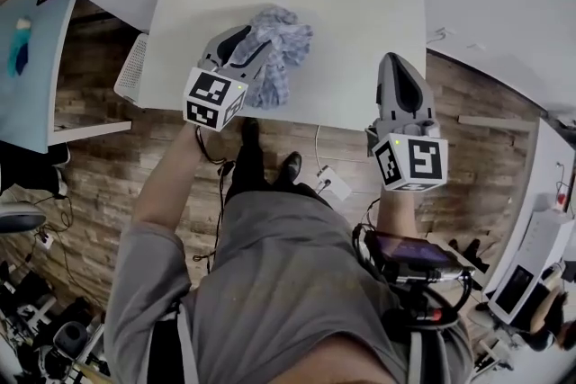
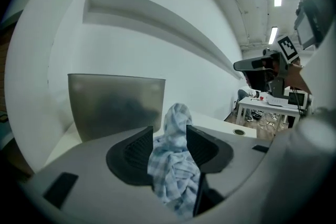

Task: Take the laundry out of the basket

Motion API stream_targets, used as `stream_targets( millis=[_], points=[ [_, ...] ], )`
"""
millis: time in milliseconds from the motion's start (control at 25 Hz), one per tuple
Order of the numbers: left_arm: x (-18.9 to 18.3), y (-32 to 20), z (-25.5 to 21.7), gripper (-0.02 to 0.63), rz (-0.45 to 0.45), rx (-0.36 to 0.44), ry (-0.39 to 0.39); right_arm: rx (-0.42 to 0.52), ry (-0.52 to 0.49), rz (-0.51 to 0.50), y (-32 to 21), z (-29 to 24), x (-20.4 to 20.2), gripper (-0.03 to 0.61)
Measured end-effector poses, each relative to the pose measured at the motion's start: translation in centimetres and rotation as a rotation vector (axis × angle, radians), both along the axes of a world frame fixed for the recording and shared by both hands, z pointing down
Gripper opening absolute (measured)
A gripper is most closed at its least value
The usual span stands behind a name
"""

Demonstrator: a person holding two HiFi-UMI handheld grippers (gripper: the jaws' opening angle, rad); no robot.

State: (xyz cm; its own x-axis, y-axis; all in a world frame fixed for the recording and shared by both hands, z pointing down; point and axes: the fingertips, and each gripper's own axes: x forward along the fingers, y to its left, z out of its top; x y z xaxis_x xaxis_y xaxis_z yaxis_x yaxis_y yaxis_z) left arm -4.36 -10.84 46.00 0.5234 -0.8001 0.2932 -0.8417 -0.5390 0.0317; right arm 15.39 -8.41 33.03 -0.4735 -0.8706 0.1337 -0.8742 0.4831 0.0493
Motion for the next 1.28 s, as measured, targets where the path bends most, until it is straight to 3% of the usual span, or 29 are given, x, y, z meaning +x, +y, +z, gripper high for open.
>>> stream_targets(
  millis=[160,320,400,520,600,880,1040,1280],
  points=[
    [-2.8,2.1,1.4,0.202,-0.044,-0.052,0.025,-0.006,-0.013,-0.043,-0.9,0.3,-2.8,0.008],
    [-6.1,3.3,0.3,0.199,-0.108,-0.039,0.056,0.006,-0.027,-0.072,-1.9,0.1,-5.0,0.008],
    [-7.4,3.4,-1.1,0.149,-0.131,-0.017,0.079,0.016,-0.036,-0.084,-2.5,-0.2,-6.0,0.008],
    [-9.0,3.0,-4.2,0.04,-0.159,0.041,0.099,0.041,-0.051,-0.095,-3.3,-1.3,-7.6,0.008],
    [-10.0,2.3,-7.0,0.015,-0.163,0.098,0.103,0.066,-0.059,-0.097,-4.0,-2.4,-8.6,0.008],
    [-12.4,-1.7,-16.8,0.008,-0.122,0.291,0.096,0.166,-0.102,-0.039,-6.9,-5.9,-10.4,0.008],
    [-13.4,-4.4,-20.3,0.009,-0.076,0.339,0.156,0.206,-0.12,0.021,-7.8,-7.2,-10.7,0.008],
    [-13.2,-8.8,-23.2,0.009,-0.053,0.386,0.16,0.189,-0.119,0.097,-8.5,-6.9,-8.8,0.008]
  ],
)
